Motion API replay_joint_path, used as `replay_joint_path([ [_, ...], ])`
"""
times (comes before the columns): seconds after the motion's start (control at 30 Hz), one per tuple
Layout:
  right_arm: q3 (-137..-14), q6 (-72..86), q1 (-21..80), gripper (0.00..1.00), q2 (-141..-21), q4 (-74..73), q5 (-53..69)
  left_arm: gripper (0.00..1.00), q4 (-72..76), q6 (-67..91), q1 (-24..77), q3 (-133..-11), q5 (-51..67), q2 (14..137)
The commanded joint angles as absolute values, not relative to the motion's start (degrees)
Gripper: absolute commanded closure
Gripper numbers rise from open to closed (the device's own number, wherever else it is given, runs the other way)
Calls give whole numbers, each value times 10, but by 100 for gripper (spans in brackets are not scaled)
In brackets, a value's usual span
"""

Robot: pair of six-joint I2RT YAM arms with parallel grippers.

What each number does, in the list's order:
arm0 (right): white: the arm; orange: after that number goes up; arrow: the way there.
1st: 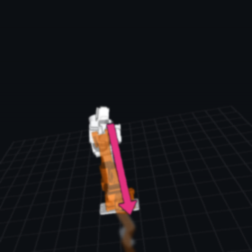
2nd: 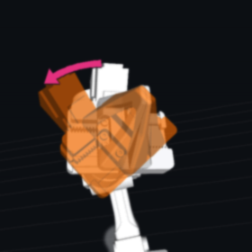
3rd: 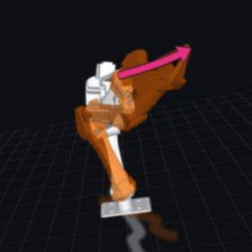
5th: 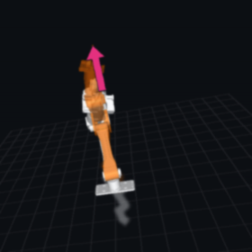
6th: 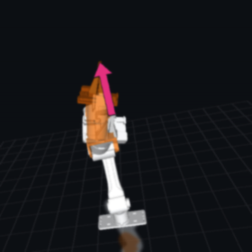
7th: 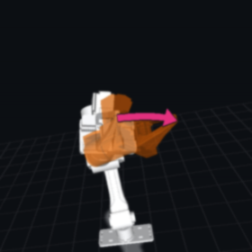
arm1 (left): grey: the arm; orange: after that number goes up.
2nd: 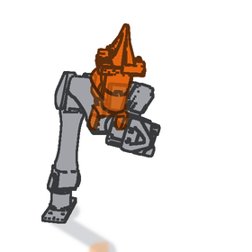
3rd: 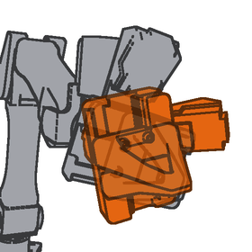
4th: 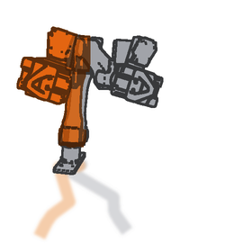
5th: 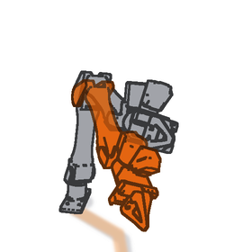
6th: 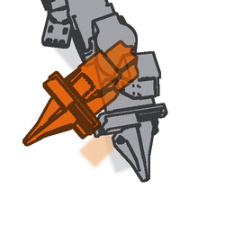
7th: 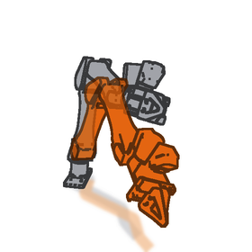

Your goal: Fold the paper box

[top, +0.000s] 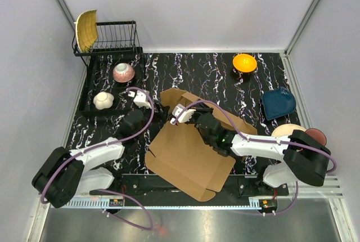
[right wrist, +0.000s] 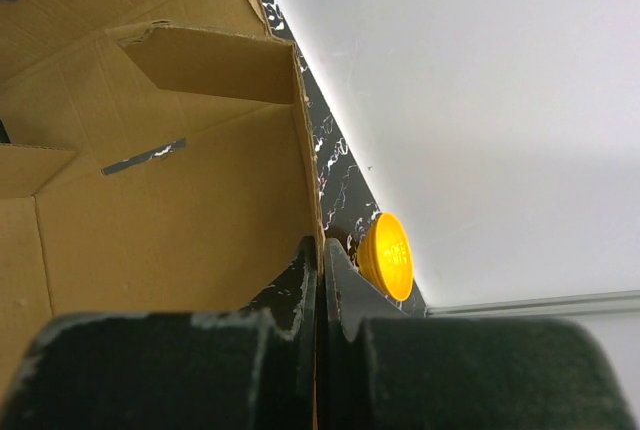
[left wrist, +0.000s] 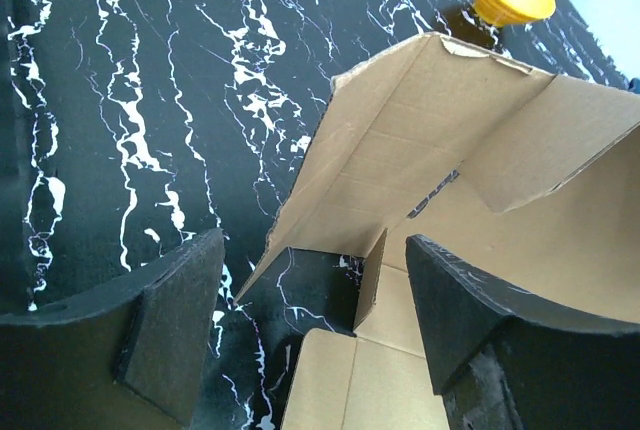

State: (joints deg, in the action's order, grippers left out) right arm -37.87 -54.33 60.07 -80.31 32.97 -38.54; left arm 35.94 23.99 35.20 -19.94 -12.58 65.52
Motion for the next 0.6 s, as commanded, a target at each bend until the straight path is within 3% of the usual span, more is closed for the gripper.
replay_joint_path([
  [0.0,-378,-476,604,100,-818,279,-390,25,377,186,352,-254,-111,682],
  [0.13,-380,-473,604,100,-821,277,-388,29,366,167,353,-272,-120,722],
  [0.2,-379,-473,604,100,-820,275,-388,35,376,161,353,-273,-121,727],
  [0.23,-379,-473,605,100,-819,274,-389,44,378,158,353,-277,-119,732],
  [0.33,-380,-477,604,100,-820,274,-392,52,360,150,353,-292,-102,744],
  [0.57,-379,-480,604,100,-816,273,-394,56,380,141,352,-283,-105,771],
])
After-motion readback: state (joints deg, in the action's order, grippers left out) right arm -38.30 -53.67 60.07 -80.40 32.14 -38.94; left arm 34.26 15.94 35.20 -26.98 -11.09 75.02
